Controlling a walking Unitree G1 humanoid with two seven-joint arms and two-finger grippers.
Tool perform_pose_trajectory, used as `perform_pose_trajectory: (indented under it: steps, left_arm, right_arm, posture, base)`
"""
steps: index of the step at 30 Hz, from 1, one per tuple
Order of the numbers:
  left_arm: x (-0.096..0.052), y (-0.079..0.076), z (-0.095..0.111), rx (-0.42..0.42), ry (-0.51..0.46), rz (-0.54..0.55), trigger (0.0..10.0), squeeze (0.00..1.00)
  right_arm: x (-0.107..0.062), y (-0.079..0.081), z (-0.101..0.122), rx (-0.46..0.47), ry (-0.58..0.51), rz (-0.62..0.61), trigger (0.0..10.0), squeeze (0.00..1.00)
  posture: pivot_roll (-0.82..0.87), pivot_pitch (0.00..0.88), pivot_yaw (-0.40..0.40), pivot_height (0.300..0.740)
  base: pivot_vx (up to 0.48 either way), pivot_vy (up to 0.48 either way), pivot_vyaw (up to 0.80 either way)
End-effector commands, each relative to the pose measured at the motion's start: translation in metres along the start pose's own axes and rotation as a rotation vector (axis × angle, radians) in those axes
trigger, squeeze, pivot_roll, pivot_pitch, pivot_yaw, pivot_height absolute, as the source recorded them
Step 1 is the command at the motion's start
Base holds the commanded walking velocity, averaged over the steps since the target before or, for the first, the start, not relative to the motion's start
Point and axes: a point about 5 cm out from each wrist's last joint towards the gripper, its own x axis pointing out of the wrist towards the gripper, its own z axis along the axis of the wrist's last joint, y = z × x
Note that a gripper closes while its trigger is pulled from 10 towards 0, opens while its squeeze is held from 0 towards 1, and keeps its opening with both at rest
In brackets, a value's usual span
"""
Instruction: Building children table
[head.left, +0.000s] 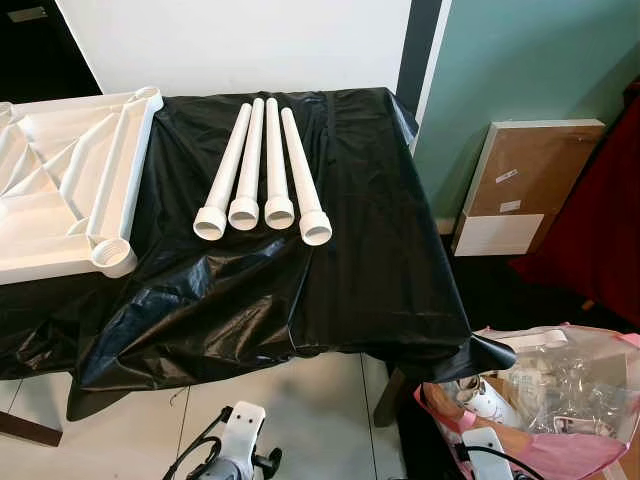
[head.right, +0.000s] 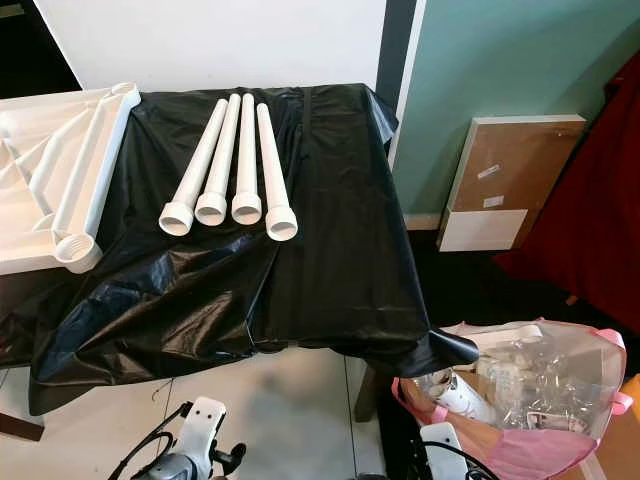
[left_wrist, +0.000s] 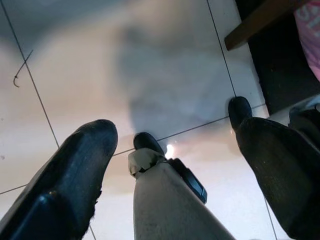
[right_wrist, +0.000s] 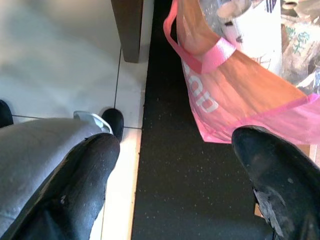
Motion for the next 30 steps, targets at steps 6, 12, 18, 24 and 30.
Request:
perform_pose_trajectory:
  steps: [6,12,18,24,30]
  left_arm:
    - [-0.002,0.001,-0.009,-0.021,0.032,0.04,10.0,0.0]
    - [-0.002,-0.001,-0.013,0.0,0.046,0.044,10.0,0.0]
    - [-0.002,0.0,-0.011,0.027,0.034,0.05,10.0,0.0]
    - [-0.001,-0.001,-0.005,-0.021,-0.005,0.059,10.0,0.0]
    - [-0.006,0.0,-0.023,-0.028,0.062,0.093,10.0,0.0]
  right_arm:
    - [0.0,0.005,-0.001,0.021,0.01,0.016,10.0,0.0]
    - [-0.002,0.008,-0.008,0.029,0.033,0.015,10.0,0.0]
    - [-0.002,0.007,-0.008,0.028,0.028,0.012,10.0,0.0]
    - [0.002,0.01,0.008,0.047,-0.039,0.032,10.0,0.0]
    - [0.005,0.017,0.016,0.004,-0.042,0.062,10.0,0.0]
  posture:
    - [-0.2,0.016,0.034,0.74]
    - [-0.19,0.0,0.035,0.74]
    - [-0.19,0.0,0.037,0.74]
    - [-0.17,0.0,0.019,0.74]
    - [-0.15,0.0,0.004,0.74]
  base:
    - [0.0,0.0,0.0]
    - [0.0,0.0,0.0]
    - [0.0,0.0,0.0]
    - [0.0,0.0,0.0]
    - [0.0,0.0,0.0]
